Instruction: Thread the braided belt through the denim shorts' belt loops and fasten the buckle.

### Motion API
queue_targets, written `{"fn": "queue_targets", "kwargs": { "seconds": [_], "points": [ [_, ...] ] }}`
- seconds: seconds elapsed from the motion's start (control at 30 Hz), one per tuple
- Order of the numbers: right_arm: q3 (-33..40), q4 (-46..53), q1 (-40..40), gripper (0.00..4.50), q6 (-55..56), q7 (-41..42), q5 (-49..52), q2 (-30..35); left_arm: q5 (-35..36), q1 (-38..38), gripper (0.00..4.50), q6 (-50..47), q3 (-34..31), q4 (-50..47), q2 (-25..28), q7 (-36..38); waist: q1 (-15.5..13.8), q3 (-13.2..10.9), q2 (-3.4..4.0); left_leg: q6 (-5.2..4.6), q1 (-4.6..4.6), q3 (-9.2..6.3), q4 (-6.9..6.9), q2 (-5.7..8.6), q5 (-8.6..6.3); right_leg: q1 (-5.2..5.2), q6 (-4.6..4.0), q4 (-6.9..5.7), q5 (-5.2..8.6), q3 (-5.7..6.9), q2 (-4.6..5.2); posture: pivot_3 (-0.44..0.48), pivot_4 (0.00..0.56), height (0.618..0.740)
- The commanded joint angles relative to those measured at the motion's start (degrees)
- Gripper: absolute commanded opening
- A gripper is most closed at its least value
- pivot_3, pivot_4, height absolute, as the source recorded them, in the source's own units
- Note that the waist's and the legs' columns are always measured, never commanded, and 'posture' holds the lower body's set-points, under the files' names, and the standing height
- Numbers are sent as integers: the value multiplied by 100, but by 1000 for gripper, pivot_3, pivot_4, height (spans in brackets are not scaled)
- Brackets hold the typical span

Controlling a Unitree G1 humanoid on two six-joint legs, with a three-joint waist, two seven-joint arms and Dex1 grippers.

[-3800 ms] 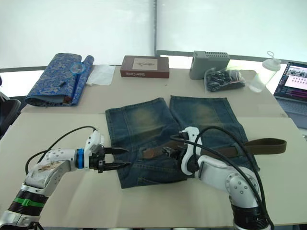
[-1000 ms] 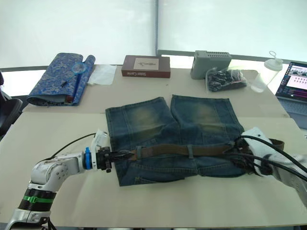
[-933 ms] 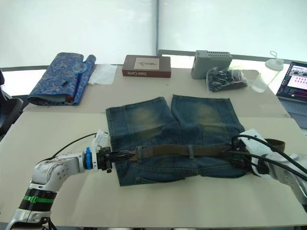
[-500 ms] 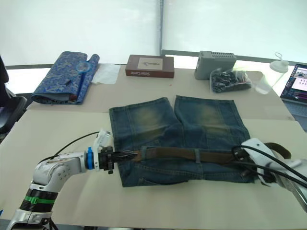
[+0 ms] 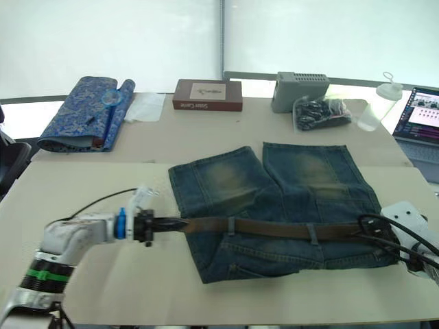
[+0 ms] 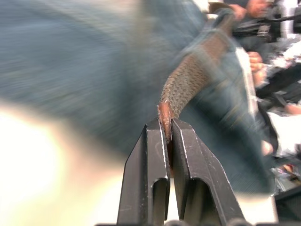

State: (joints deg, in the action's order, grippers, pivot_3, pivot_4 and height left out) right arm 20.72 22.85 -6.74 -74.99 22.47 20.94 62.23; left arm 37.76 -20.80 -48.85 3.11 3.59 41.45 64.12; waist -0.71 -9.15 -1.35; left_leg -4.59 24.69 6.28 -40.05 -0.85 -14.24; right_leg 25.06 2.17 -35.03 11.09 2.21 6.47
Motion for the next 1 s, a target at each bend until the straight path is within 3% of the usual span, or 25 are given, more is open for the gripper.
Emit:
{"fn": "queue_targets", "kwargs": {
  "seconds": [0.03, 0.2, 0.33, 0.67, 1.0],
  "points": [
    [84, -99, 286, 35, 78, -63, -170, -63, -141, -175, 0, 238, -95, 250, 150, 349, -22, -1, 1, -3, 0, 2, -1, 3, -2, -2, 1, 2, 0, 0, 4, 0, 150, 740],
    [72, -196, 450, 35, 76, -48, -201, -164, -431, -441, 0, 556, -236, 924, 140, 277, -41, -1, 0, -8, 5, 1, -11, 3, -5, -4, -2, 5, 1, 0, 9, 0, 150, 740],
    [156, -85, 569, 35, -104, -125, -170, -374, -783, -885, 0, 1089, -483, 2033, 335, 273, -6, -1, 0, -3, 4, 0, -7, 0, -1, 0, 8, -1, -8, 2, 6, 0, 150, 740],
    [342, 150, 721, 35, -456, -232, -132, -823, -1749, -1577, 0, 2043, -378, 3887, 803, 594, 14, -1, 1, 0, 0, 4, 0, -2, 0, 3, 19, -3, -16, 5, 5, 0, 150, 740],
    [382, 419, 894, 35, -776, -311, -113, -1116, -2561, -2127, 0, 3316, -490, 5585, 940, -138, 68, 5, 8, 4, -18, 5, 8, -5, 2, -2, 18, -12, -16, 3, 5, 0, 150, 740]
  ]
}}
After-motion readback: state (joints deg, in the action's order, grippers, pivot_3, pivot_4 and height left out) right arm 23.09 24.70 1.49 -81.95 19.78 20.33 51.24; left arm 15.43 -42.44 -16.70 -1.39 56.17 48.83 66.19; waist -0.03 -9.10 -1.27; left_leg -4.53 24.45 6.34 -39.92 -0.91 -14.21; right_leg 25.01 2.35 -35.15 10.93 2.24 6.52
